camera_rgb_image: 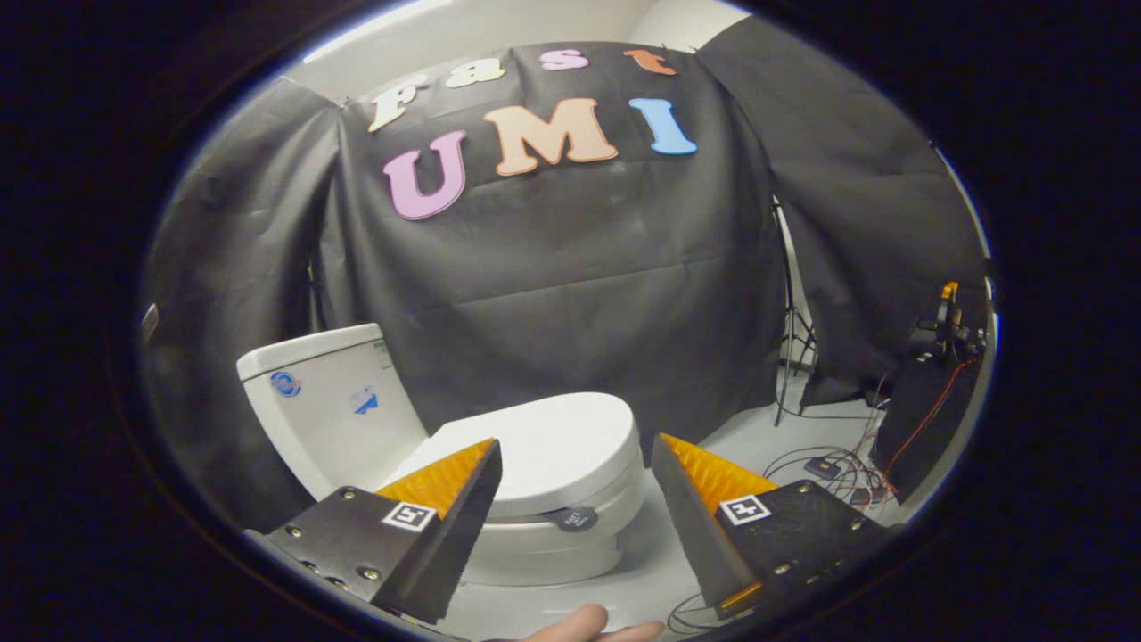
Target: Open the toilet lid.
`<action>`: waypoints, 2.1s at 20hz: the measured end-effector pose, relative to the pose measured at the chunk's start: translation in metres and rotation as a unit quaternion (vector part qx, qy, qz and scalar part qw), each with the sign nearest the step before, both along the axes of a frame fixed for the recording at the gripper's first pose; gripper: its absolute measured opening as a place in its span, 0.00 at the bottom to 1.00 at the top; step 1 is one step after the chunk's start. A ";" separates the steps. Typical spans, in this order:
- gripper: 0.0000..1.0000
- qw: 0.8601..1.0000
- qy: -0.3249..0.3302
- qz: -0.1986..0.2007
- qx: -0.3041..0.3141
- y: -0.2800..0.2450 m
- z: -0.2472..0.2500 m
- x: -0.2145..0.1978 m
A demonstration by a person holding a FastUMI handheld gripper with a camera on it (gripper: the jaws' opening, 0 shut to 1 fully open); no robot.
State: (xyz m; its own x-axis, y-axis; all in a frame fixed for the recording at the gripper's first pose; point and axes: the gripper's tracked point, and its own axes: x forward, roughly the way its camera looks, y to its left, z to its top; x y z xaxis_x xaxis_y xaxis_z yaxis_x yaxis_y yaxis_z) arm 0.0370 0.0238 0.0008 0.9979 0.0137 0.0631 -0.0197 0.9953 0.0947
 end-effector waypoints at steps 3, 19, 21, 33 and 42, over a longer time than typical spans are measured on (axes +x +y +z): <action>1.00 0.999 0.014 -0.014 0.033 -0.004 -0.016 0.014; 0.96 0.947 0.131 -0.039 0.292 -0.009 -0.151 0.091; 0.88 0.932 0.151 -0.041 0.326 -0.004 -0.163 0.102; 0.30 0.893 0.184 -0.013 0.410 0.033 -0.165 0.114; 0.30 0.882 0.188 -0.022 0.432 0.031 -0.160 0.114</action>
